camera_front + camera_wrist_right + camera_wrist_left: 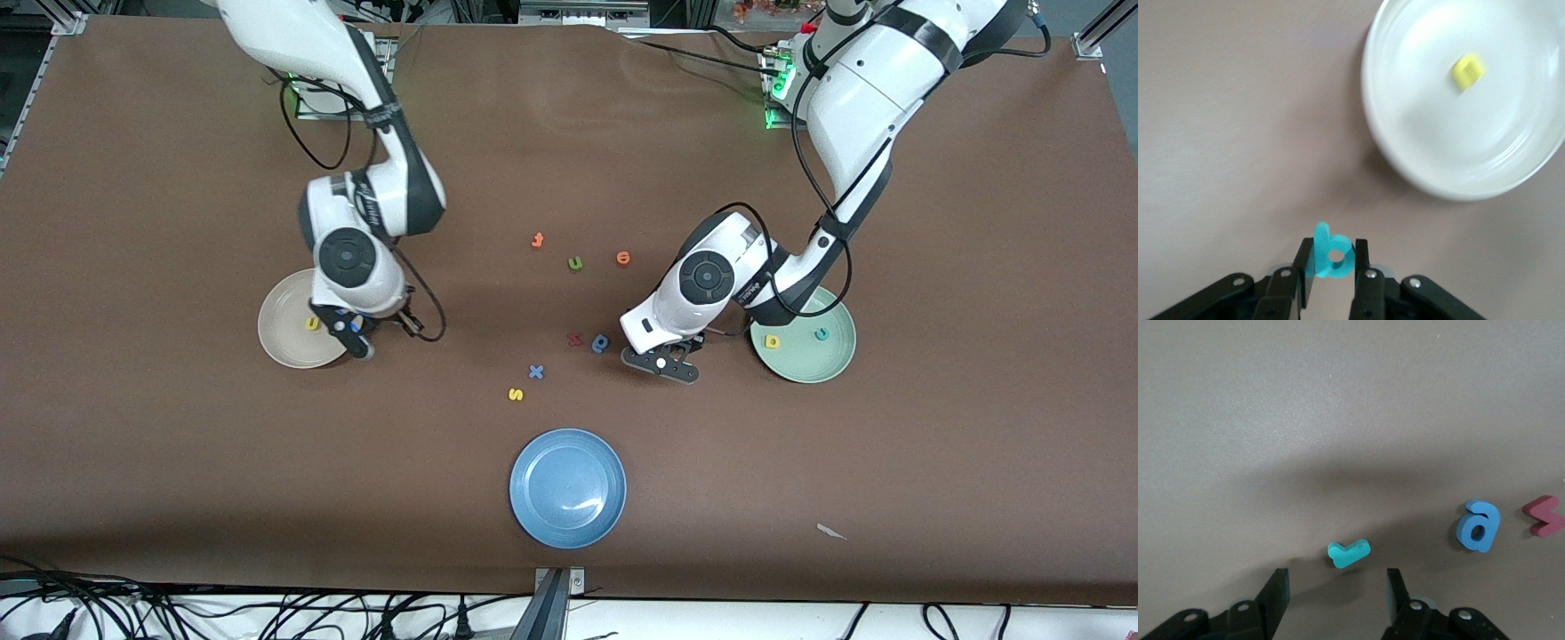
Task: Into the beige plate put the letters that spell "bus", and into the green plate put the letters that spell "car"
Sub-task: 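Place the teal b on the beige plate while the left gripper reaches r, then grasp the teal r with the left gripper while the right reaches s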
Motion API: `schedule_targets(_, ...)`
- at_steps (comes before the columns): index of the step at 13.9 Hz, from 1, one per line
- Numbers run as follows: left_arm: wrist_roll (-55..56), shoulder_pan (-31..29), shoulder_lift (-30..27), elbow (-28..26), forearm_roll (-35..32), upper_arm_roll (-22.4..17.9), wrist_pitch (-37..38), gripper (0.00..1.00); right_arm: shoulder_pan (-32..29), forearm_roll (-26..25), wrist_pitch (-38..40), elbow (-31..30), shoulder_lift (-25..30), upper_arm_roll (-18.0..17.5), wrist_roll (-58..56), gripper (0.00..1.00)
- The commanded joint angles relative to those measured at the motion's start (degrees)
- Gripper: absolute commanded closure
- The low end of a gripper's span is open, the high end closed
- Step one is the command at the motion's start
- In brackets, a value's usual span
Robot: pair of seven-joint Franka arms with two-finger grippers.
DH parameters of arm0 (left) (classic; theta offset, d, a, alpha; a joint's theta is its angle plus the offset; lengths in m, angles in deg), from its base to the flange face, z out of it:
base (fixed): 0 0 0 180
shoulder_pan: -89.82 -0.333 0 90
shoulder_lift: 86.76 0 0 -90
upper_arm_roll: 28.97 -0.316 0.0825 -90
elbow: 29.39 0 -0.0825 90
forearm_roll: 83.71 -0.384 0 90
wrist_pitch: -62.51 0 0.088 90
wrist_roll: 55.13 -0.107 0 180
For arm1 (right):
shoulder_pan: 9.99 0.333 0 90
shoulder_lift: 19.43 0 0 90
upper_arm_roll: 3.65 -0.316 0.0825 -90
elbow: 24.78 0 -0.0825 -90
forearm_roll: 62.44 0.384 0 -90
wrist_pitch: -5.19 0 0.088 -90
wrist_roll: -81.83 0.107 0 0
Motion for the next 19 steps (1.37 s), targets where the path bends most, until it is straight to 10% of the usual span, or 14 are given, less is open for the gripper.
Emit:
schedule_targets(1, 0.69, 0.62, 1.79, 2.53, -2.19, -0.3, -2.4, 0.38, 0.3, -1.38, -0.68, -11.93, 10.28, 4.6, -14.28, 1.0)
schedule_targets(6, 0.69, 0.62, 2.67, 2.62, -6.04, -0.83, -4.34, 0.43, 0.04, -3.05, -8.13, -17.84, 10.04, 12.52, -31.53, 1.0)
schedule_targets(7, 0.61, 0.62, 2.76, 2.27, -6.49, -0.83, -4.34, 0.44, -0.05, -2.97, -8.94, -17.85, 9.43, 12.7, -32.07, 0.88)
schedule_targets(10, 0.78, 1.93, 2.76, 1.92, -6.49, -0.83, -4.34, 0.47, 0.03, -2.61, -8.51, -16.97, 9.59, 12.7, -31.55, 0.0)
schedule_targets(15, 0.69, 2.2, 2.67, 1.66, -6.49, -0.83, -4.17, 0.48, 0.91, -1.91, -2.72, -11.54, 9.6, 11.83, -27.8, 0.0)
schedule_targets(19, 0.52, 2.11, 2.59, 1.31, -6.49, -0.83, -3.64, 0.67, 1.7, -1.82, -2.36, -1.62, 4.34, 4.28, -16.9, 0.0)
